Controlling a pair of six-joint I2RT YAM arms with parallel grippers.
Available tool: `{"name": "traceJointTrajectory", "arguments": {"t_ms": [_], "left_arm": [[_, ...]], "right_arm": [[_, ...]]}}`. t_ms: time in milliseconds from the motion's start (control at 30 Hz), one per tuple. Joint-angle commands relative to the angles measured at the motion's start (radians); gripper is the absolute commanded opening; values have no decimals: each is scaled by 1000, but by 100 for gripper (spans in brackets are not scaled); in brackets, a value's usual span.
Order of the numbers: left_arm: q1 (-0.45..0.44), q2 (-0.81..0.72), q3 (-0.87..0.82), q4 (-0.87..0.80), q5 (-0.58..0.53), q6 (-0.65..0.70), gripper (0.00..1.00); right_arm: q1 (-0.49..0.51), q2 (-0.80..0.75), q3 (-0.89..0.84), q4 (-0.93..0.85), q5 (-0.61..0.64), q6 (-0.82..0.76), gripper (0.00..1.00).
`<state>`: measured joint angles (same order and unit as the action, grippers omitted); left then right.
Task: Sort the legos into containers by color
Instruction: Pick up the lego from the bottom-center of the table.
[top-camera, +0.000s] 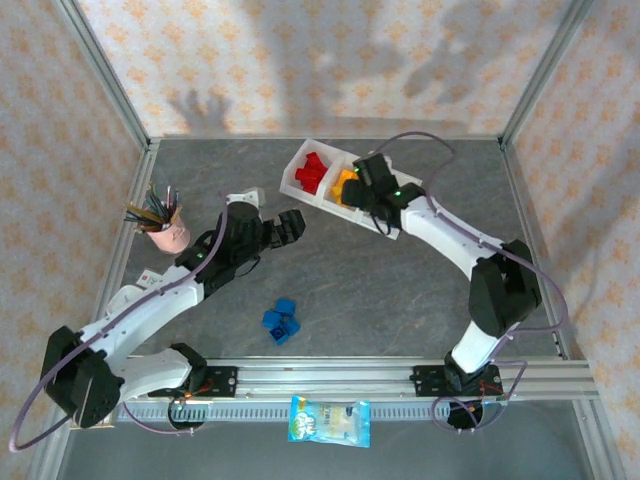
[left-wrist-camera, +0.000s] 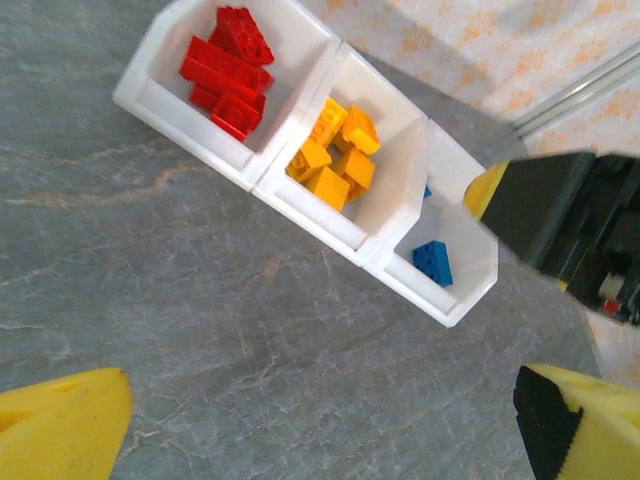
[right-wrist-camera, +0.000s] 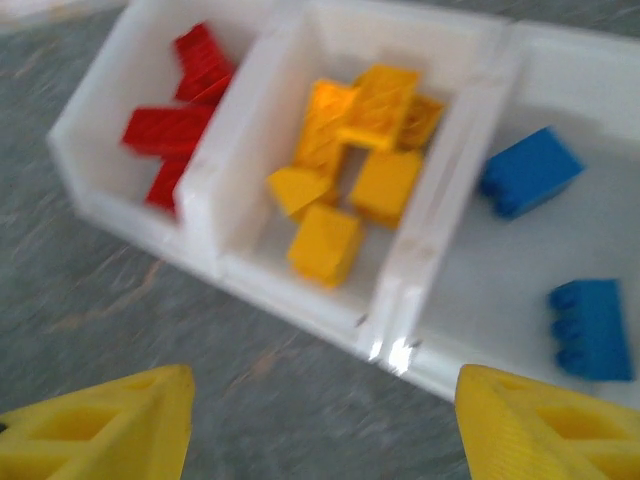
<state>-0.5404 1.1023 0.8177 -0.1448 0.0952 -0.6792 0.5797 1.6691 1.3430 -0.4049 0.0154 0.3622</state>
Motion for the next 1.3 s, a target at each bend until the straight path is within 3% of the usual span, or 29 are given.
{"name": "traceJointTrajectory", "arguments": {"t_ms": [0,333,633,1267], "left_arm": [[7,-62,-45,-105,-71,9,99],[7,-254,-139,-275,-167,-58,99],[8,-389,-188,-383,-244,-130,99],[9,-470,-189,-453,-275,-158,99]], "right_arm": [[62,-24,-34,-54,9,12,71],[332,21,-49,-73,-14,126,77],[480,129,-53,-46,-56,226,83],[576,299,12,-91,-80,348,84]]}}
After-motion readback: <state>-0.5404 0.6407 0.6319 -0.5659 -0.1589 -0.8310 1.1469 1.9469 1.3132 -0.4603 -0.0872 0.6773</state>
